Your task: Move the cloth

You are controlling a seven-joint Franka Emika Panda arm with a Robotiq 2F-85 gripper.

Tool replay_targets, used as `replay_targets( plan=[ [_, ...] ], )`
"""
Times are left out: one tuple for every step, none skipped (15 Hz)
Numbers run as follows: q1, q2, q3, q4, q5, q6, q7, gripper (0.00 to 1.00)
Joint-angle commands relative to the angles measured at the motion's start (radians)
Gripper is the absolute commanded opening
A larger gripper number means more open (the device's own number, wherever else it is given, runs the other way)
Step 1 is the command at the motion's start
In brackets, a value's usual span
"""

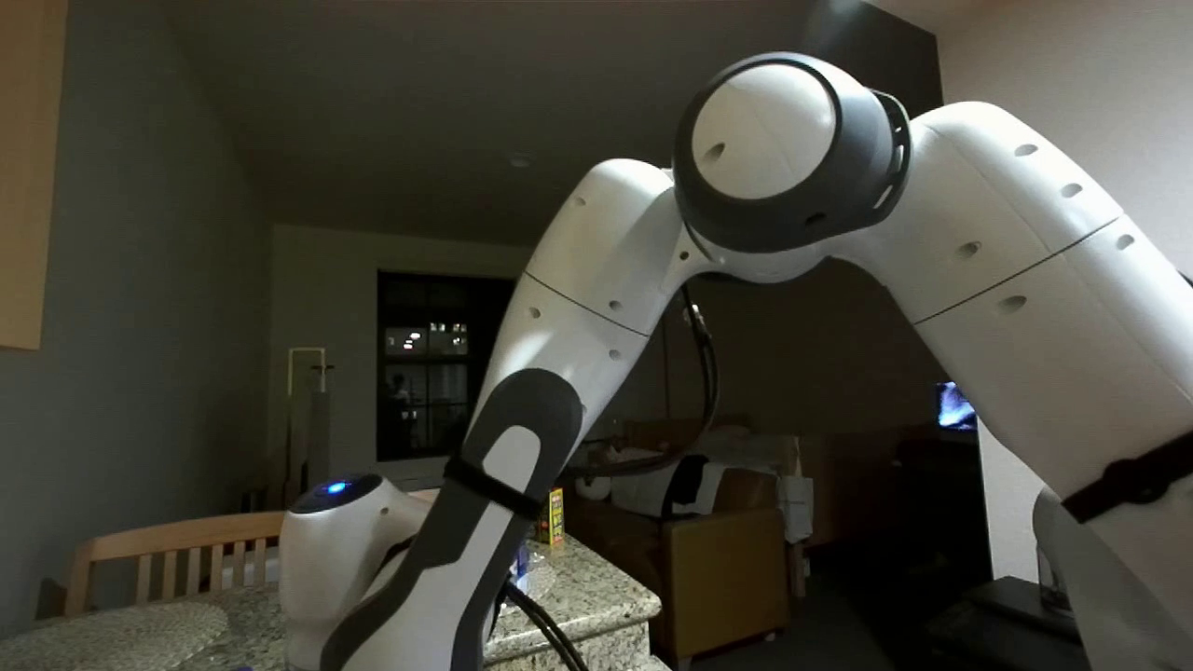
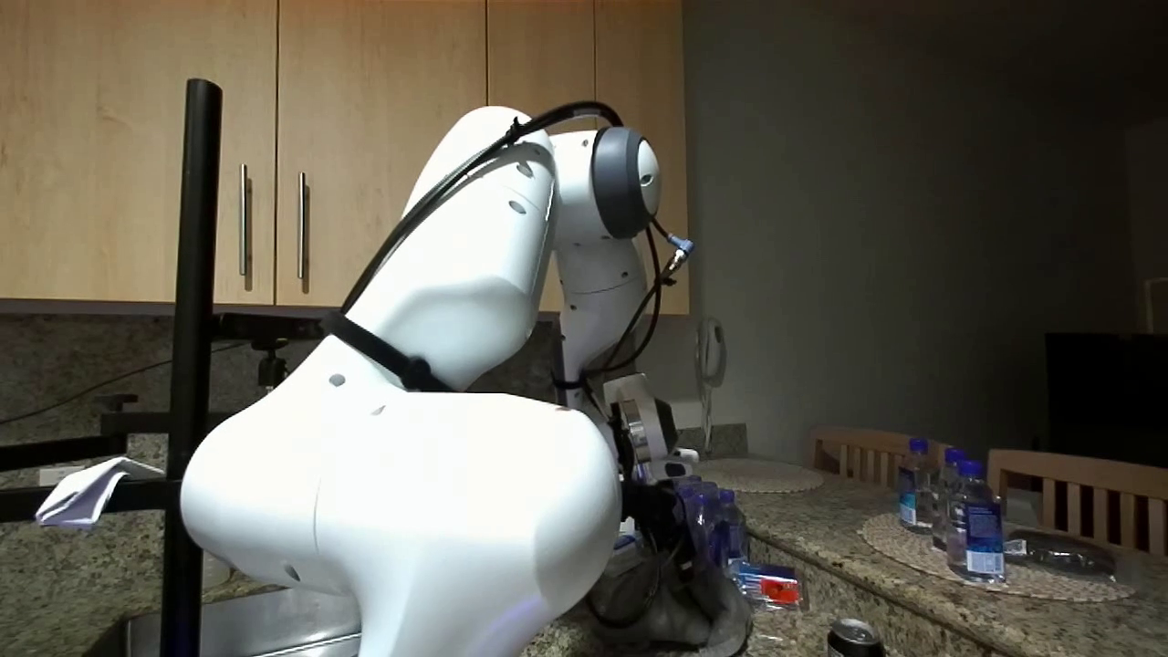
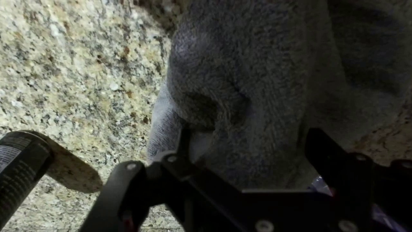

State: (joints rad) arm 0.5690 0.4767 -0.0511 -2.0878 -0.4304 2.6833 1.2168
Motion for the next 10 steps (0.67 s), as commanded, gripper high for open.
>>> replay_targets(
  plan=[
    [0.011, 0.025, -0.001, 0.014, 0.000, 0.000, 0.029, 0.60],
    [0.008, 0.027, 0.005, 0.014, 0.008, -0.003, 0.016, 0.53],
    [0.005, 0.029, 0.010, 0.014, 0.015, -0.005, 0.007, 0.47],
    [-0.002, 0.027, 0.019, 0.011, 0.025, -0.009, -0.007, 0.41],
    [-0.006, 0.026, 0.025, 0.010, 0.032, -0.012, -0.014, 0.34],
    [-0.011, 0.020, 0.032, 0.006, 0.039, -0.016, -0.023, 0.28],
    [-0.012, 0.018, 0.034, 0.005, 0.040, -0.018, -0.024, 0.21],
    [-0.014, 0.011, 0.037, 0.002, 0.043, -0.022, -0.029, 0.15],
    [-0.015, 0.009, 0.039, 0.001, 0.044, -0.025, -0.031, 0.09],
    [-0.015, 0.004, 0.040, -0.001, 0.044, -0.030, -0.033, 0.10]
  ],
)
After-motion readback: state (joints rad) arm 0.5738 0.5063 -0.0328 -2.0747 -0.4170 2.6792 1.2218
